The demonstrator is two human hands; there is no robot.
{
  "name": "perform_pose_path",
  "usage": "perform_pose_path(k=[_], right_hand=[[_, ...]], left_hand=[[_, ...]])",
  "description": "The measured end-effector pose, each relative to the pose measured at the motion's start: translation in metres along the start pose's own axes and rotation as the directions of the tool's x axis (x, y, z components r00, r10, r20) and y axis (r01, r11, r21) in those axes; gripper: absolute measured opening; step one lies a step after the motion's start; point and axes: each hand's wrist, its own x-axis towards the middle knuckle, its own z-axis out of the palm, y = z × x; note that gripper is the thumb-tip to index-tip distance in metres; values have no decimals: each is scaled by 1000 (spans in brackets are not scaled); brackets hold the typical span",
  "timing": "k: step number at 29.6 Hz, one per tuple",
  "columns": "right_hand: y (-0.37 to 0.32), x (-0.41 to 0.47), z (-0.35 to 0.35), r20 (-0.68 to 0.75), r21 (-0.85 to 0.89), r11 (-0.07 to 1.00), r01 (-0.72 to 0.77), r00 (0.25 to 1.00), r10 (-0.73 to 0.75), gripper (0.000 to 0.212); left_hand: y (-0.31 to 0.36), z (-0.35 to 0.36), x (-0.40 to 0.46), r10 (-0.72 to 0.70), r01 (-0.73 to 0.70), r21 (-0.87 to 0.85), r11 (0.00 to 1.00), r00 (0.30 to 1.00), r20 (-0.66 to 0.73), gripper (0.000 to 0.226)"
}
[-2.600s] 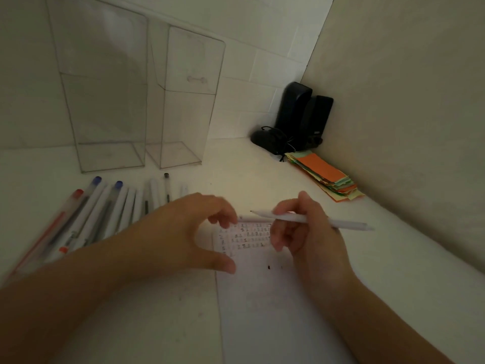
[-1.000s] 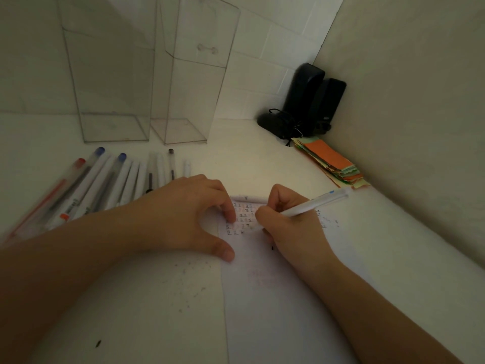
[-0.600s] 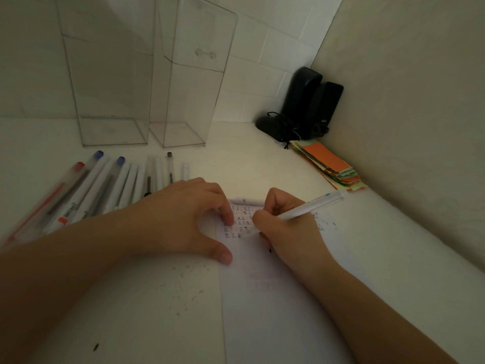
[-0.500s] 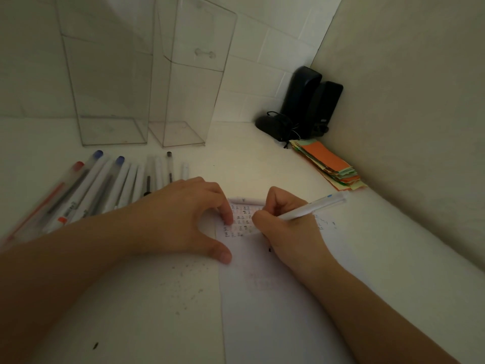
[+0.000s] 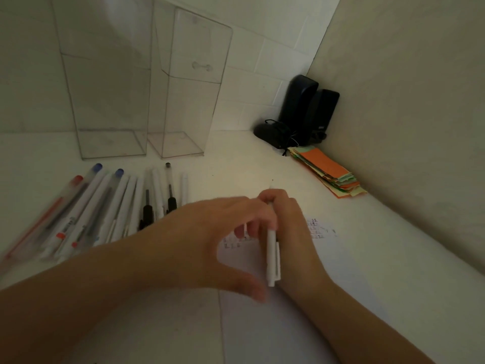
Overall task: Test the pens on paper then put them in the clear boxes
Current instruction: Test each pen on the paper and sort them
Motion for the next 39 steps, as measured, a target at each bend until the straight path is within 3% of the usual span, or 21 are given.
perform_pose_path(k=[3,4,7,10,14,16,19,21,24,27,29,33,37,39], right_hand=[[-9,3,-4,-84,-199,980,-4,996,-13,16],[-6,2,-4,12,-250,965,78,997,-78,5],[17,-1,0,73,-374,917,139,990,-120,22],[10,3,1,57,-369,918,148,989,-137,26],[12,1,1,35,-234,964,127,992,-122,22],[14,1,-2,-8,-177,981,74,997,-77,37],[23,5,-13,-52,-277,961,-20,999,6,54],[32,9,-22,-52,-392,912,-126,992,114,47],[41,10,-26,41,-475,864,-169,976,213,41],[42,11,-23,91,-528,841,-118,977,194,35],[43,13,-23,77,-531,841,-100,983,165,27],[46,13,-24,51,-489,866,-106,987,150,15],[35,11,-24,13,-433,901,-38,999,48,16],[26,9,-24,16,-393,919,20,1000,-15,21]], left_hand=[[1,10,3,128,-129,-22,991,992,-17,49],[-2,12,3,148,-149,-25,989,989,-28,44],[-6,13,0,140,-141,-24,990,990,-35,37],[-6,12,-2,145,-148,-43,988,988,-54,33],[-7,10,0,141,-145,-58,988,988,-65,33],[-11,3,-1,58,-65,-59,996,993,-100,41],[-26,-7,-2,-63,54,-46,997,969,-237,54],[-36,-11,-5,-119,123,-5,992,950,-288,54],[-44,-10,-7,-173,196,104,975,965,-197,54],[-49,-7,-8,-176,185,292,938,983,-57,48],[-51,-6,-9,-184,184,354,917,982,-35,50],[-52,-4,-8,-187,222,394,892,974,-126,67],[-49,-4,-5,-102,213,314,925,937,-335,38],[-43,-5,-3,-41,148,267,952,928,-369,39]])
